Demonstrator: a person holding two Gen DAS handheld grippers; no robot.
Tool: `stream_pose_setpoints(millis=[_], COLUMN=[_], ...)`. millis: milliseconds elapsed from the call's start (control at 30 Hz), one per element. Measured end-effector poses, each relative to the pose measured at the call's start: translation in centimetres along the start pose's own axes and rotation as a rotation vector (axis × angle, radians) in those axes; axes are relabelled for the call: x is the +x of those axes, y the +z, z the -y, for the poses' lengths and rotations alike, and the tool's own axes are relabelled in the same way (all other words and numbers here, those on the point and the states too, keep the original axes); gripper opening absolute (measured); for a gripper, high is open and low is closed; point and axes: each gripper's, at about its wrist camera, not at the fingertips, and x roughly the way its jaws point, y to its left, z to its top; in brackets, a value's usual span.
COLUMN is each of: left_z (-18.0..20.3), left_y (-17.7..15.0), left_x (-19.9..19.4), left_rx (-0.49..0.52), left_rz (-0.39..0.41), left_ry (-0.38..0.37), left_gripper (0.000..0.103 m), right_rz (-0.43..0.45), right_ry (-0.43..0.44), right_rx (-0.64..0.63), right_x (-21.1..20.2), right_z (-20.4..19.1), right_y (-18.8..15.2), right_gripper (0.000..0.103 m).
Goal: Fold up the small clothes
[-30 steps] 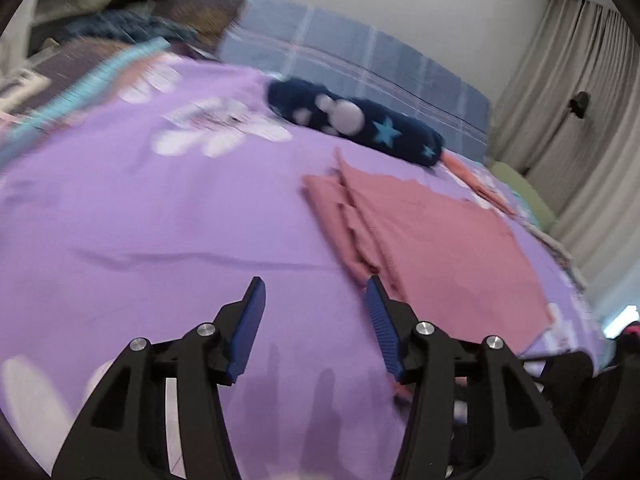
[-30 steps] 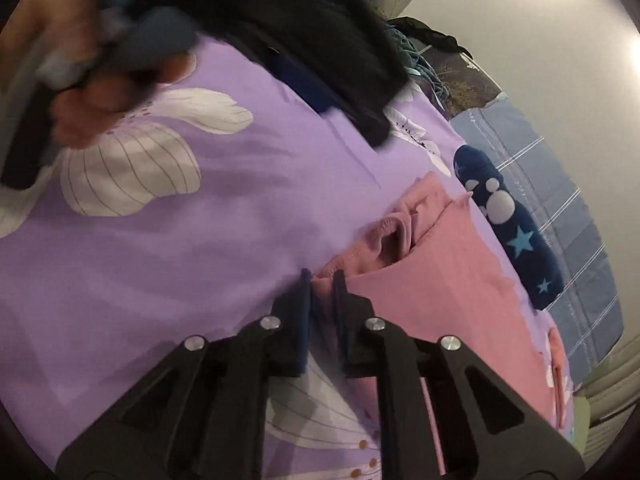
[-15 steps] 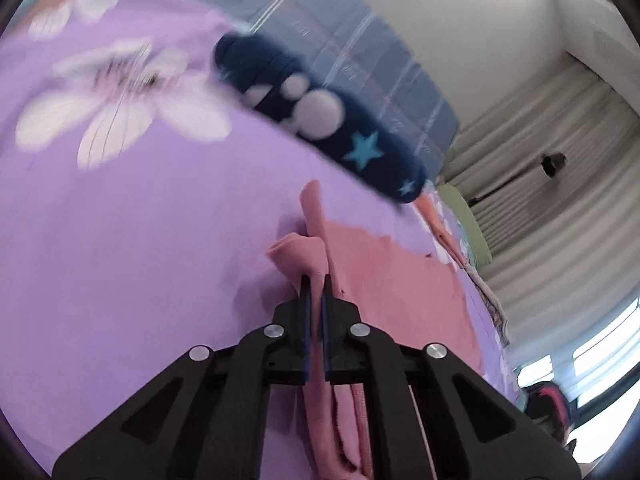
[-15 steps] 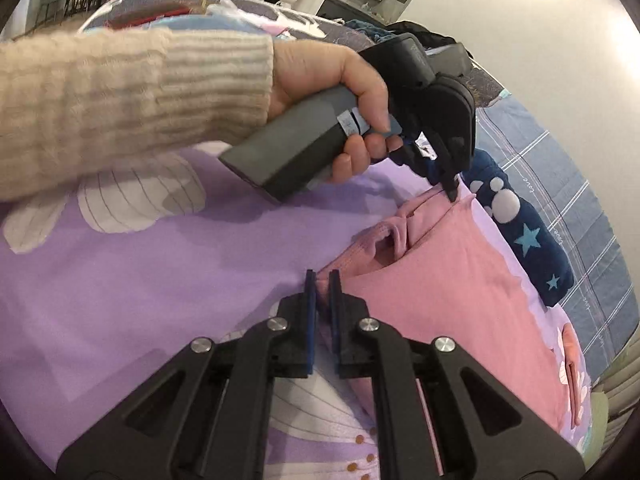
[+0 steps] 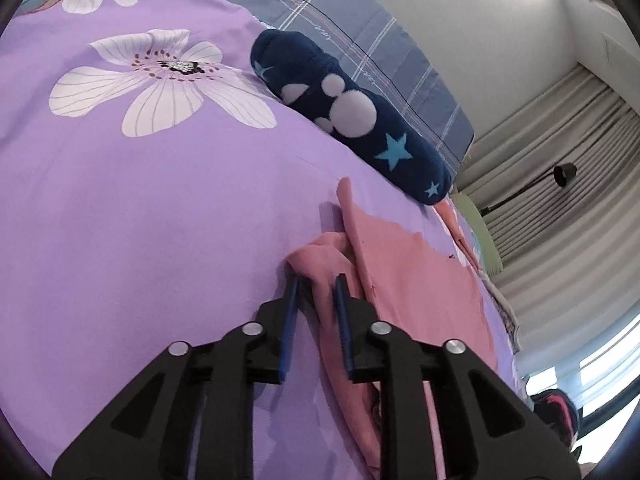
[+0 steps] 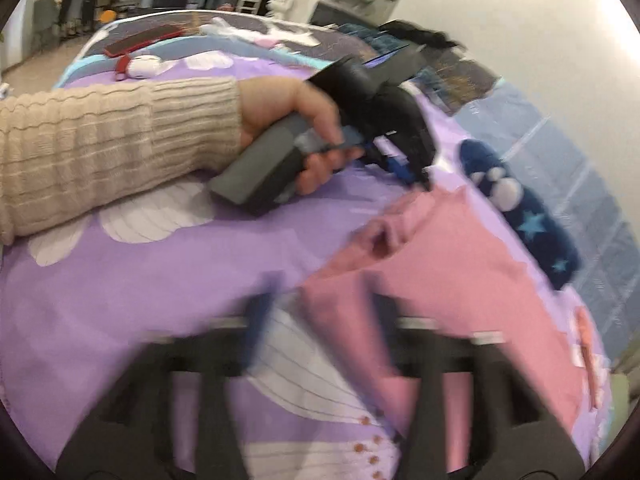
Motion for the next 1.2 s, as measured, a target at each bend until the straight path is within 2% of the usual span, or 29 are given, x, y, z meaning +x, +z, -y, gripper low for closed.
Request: stream_pose_setpoints(millis=[133,200,233,267,300,333,367,400,433,467,500,633,700,833,900,933,967,1033,1133,1200], left_z=[0.5,0.7,1.0,1.4,1.6,1.7,1.6,1.4,1.0,0.3,-0.1,-1.9,-2.6,-3.0,-2.7,-2.5,-2.5,-2.2,-1.4,0.0], left_y=[-0.4,-0.5,-0.6,-0.7,-0.7,-0.7,-0.6,-0.4,-0.1,0.2,0.4,2.0,2.4,2.1,2.1,2.0,1.9,1.8,1.2,0.7], left_x=[0.0,0.2,0.3,0.5,0.6,0.8,0.9,1.0,1.2,1.4,1.4,0.3,0.6,0.6,0.0,-0.5,-1.0,-1.4,-0.5,0.3], left_rx=[0.025,0.029,0.029,0.039,0.049,0.063,0.057,0.046,0.022,-0.007,-0.034,-0.118,-0.139,-0.16,-0.145,-0.141,-0.135,-0.12,-0.103,-0.049], left_rz=[-0.005,-0.019,-0.034,-0.044,-0.048,-0.052,-0.05,-0.048,-0.048,-0.049,-0.045,0.084,0.088,0.067,0.075,0.083,0.093,0.084,0.016,-0.017], left_ry=[0.002,-0.027,-0.057,-0.067,-0.068,-0.076,-0.077,-0.076,-0.065,-0.051,-0.054,-0.069,-0.061,-0.103,-0.095,-0.082,-0.077,-0.087,-0.126,-0.126], left_gripper=[0.026,0.03,0.035,0.041,0.043,0.045,0.044,0.04,0.019,0.006,0.006,0.002,0.0,0.0,0.014,0.036,0.044,0.051,0.059,0.064], right_rz=[-0.074,-0.088,-0.095,-0.101,-0.109,-0.113,-0.119,-0.123,-0.123,-0.121,-0.111,-0.095,-0.108,-0.102,-0.098,-0.095,-0.094,-0.091,-0.089,-0.088], right_ry=[-0.015,0.0,0.011,0.018,0.03,0.036,0.035,0.027,0.025,0.028,0.038,0.062,0.057,0.062,0.073,0.074,0.072,0.068,0.069,0.075], right_rx=[-0.018,0.001,0.012,0.019,0.024,0.024,0.023,0.024,0.027,0.032,0.038,0.042,0.034,0.045,0.058,0.06,0.06,0.058,0.06,0.067], right_x=[1.2,1.6,1.9,2.1,2.6,2.9,3.2,3.6,3.8,3.8,3.5,3.0,3.4,3.4,3.4,3.4,3.4,3.4,3.4,3.4], right_z=[0.1,0.3,0.3,0.2,-0.1,-0.3,-0.6,-0.8,-0.8,-0.7,-0.6,-0.4,-0.7,-0.7,-0.4,-0.4,-0.4,-0.5,-0.5,-0.4], right_y=[-0.8,-0.5,-0.2,0.0,0.3,0.5,0.7,0.9,1.0,1.0,1.1,0.9,0.7,0.5,0.4,0.4,0.4,0.4,0.4,0.3], right_gripper=[0.073,0.072,0.063,0.05,0.043,0.029,0.016,0.012,0.007,0.006,0.006,0.006,0.006,0.006,0.006,0.006,0.006,0.006,0.006,0.007])
